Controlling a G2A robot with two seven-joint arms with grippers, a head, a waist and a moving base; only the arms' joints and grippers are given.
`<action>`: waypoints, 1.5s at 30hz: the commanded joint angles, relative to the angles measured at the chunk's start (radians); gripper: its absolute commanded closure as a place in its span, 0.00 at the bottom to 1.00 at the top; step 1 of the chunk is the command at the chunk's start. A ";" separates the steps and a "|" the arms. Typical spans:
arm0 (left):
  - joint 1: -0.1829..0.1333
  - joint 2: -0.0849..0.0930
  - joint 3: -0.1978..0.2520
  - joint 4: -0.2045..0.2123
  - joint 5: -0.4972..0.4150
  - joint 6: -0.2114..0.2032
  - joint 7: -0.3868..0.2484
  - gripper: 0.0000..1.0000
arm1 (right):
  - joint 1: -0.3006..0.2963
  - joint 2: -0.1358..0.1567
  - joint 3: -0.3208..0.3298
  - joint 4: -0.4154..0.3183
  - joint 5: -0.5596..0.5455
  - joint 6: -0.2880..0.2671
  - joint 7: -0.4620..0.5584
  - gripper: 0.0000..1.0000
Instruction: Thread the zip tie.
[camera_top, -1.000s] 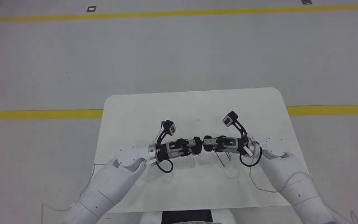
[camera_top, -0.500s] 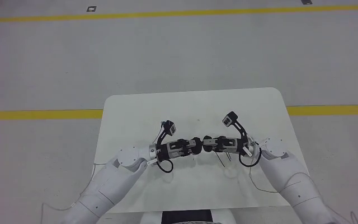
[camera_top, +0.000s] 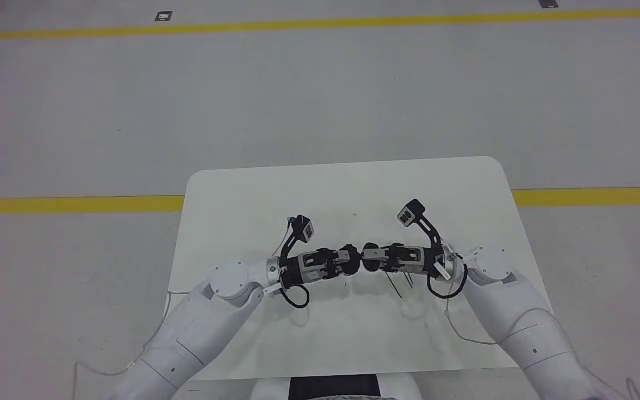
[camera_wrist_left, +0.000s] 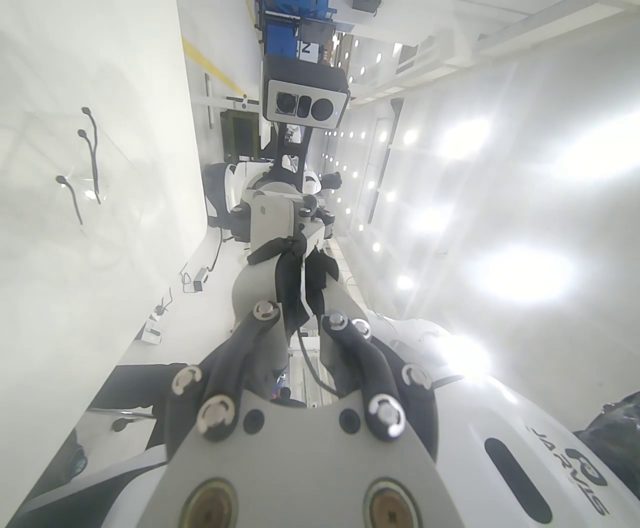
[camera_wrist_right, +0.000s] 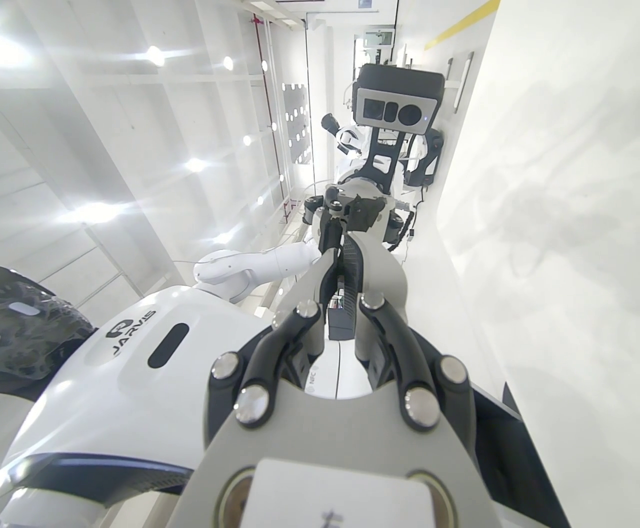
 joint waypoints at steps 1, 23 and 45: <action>0.000 0.000 0.001 0.000 -0.001 0.000 0.001 0.95 | 0.000 0.000 0.000 0.000 0.000 0.000 0.003 1.00; -0.011 0.001 0.011 0.006 -0.009 -0.001 0.008 0.97 | -0.001 -0.004 0.006 -0.006 -0.006 0.000 0.022 1.00; 0.002 0.015 -0.016 -0.028 0.097 -0.102 0.040 1.00 | -0.022 0.009 0.093 0.020 -0.014 0.000 -0.031 0.00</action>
